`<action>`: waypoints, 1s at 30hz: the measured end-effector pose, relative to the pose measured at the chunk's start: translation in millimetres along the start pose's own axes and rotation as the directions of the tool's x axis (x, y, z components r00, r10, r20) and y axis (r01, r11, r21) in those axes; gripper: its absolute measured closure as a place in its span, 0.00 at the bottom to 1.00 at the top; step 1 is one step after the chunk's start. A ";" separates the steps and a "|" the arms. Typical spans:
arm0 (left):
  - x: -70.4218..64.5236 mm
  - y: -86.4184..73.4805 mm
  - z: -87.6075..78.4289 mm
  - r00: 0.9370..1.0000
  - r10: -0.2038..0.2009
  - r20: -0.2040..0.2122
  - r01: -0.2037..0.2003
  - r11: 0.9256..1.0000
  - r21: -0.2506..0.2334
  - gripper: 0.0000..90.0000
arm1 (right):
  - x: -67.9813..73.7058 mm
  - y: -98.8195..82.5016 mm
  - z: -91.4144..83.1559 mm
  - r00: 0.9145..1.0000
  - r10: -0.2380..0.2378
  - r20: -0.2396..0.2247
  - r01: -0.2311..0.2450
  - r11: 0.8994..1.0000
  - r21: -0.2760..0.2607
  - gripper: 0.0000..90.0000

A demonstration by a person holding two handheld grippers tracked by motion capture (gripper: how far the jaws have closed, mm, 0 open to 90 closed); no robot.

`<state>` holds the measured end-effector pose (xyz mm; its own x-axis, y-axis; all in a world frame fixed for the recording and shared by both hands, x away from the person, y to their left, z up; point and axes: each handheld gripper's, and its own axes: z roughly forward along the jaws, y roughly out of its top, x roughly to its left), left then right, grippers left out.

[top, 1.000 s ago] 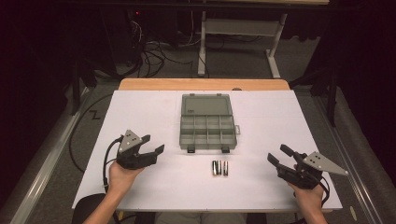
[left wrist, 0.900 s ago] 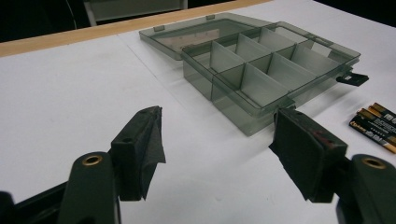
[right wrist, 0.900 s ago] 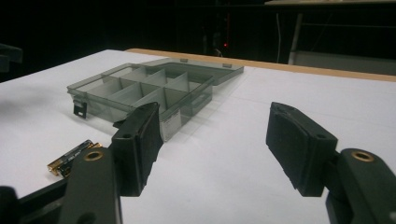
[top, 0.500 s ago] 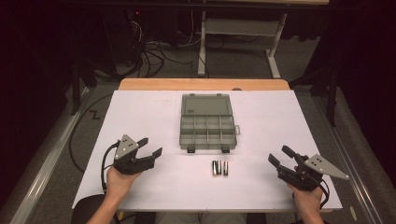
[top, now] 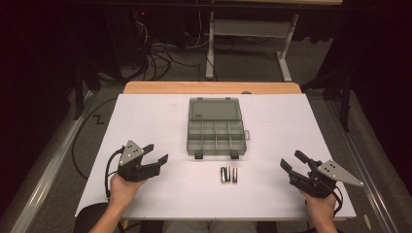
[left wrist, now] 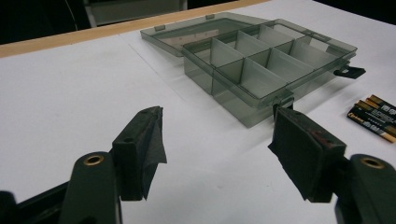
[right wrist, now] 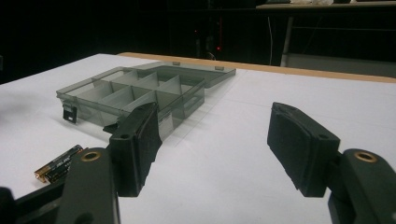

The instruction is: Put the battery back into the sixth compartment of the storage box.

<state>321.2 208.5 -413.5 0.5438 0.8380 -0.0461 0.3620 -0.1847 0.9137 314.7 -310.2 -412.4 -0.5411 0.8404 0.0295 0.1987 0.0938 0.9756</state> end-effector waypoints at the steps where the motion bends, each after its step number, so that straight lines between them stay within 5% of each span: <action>1: -0.3 0.1 -0.1 1.000 -0.001 0.002 0.001 1.000 0.002 0.38 | 0.0 0.2 -0.3 1.000 0.000 0.001 0.000 1.000 -0.003 0.40; 13: -5.0 6.7 7.5 0.999 -0.025 0.023 0.024 0.999 0.049 0.37 | 1.3 -1.2 0.7 1.000 -0.005 -0.014 0.005 1.000 0.010 0.40; 19: -6.9 7.7 6.2 1.000 -0.018 0.018 0.018 0.999 0.028 0.37 | 6.4 0.9 1.1 0.999 -0.033 -0.017 0.033 0.999 0.011 0.43; 26: -5.3 4.5 2.5 1.000 -0.013 0.016 0.012 1.000 0.011 0.37 | 14.6 11.5 9.8 0.999 0.017 -0.052 -0.013 0.997 0.075 0.53; 30: -8.2 3.1 0.3 1.000 0.021 0.001 -0.021 1.000 -0.003 0.36 | 22.1 15.6 20.8 0.994 0.007 -0.105 0.008 0.990 0.138 0.53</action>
<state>318.1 201.0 -410.4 0.5519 0.8335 -0.0273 0.3486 -0.2009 0.9155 322.8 -279.1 -401.0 -0.6222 0.7806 0.0589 0.3053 0.1727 0.9365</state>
